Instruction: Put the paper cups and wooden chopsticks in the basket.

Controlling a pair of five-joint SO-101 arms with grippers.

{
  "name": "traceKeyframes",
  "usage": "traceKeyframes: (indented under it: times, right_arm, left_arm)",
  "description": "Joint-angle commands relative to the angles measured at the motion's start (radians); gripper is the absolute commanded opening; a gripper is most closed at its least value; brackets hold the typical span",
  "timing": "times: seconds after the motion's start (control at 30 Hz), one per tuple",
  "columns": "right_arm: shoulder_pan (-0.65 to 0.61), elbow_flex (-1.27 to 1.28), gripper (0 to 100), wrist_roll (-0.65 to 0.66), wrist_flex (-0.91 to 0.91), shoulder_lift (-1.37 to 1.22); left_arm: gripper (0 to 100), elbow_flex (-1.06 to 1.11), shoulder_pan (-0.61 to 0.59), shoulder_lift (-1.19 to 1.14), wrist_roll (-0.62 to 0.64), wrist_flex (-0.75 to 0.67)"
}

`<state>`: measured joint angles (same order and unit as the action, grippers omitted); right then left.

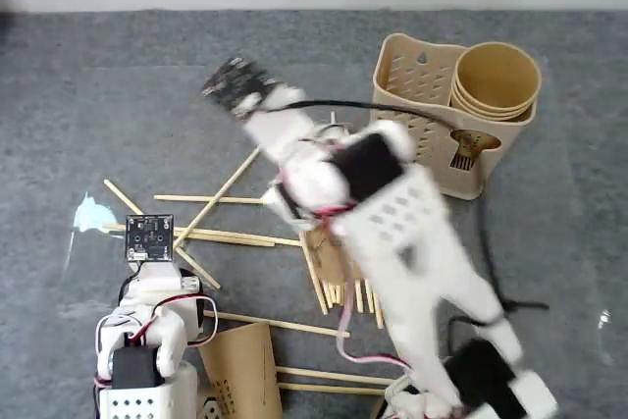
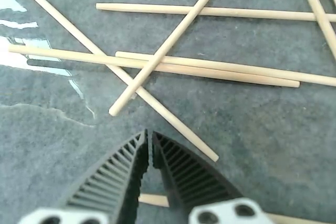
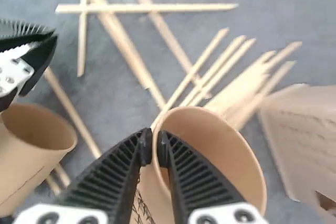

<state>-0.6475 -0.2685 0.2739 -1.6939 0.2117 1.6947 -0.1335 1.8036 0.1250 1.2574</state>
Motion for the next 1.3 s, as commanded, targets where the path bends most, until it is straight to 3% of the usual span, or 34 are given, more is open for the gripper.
traceKeyframes:
  times: [0.0,0.2,0.57,0.97,1.27]
  right_arm:
    - [0.096,-0.055,0.8,0.077,0.059,0.165]
    - [0.266,-0.055,0.8,0.14,0.249,0.308]
    - [0.553,0.005,0.8,0.193,0.656,0.278]
    - [0.654,0.374,0.8,0.361,1.073,0.222]
    - [0.69,0.482,1.3,0.399,1.064,0.228]
  left_arm:
    - [1,-0.012,-0.003,0.015,-0.009,0.006]
    - [1,-0.012,-0.003,0.015,-0.009,0.006]
    - [1,-0.012,-0.003,0.015,-0.009,0.006]
    - [1,-0.012,-0.003,0.015,-0.009,0.006]
    - [1,-0.012,-0.003,0.015,-0.009,0.006]
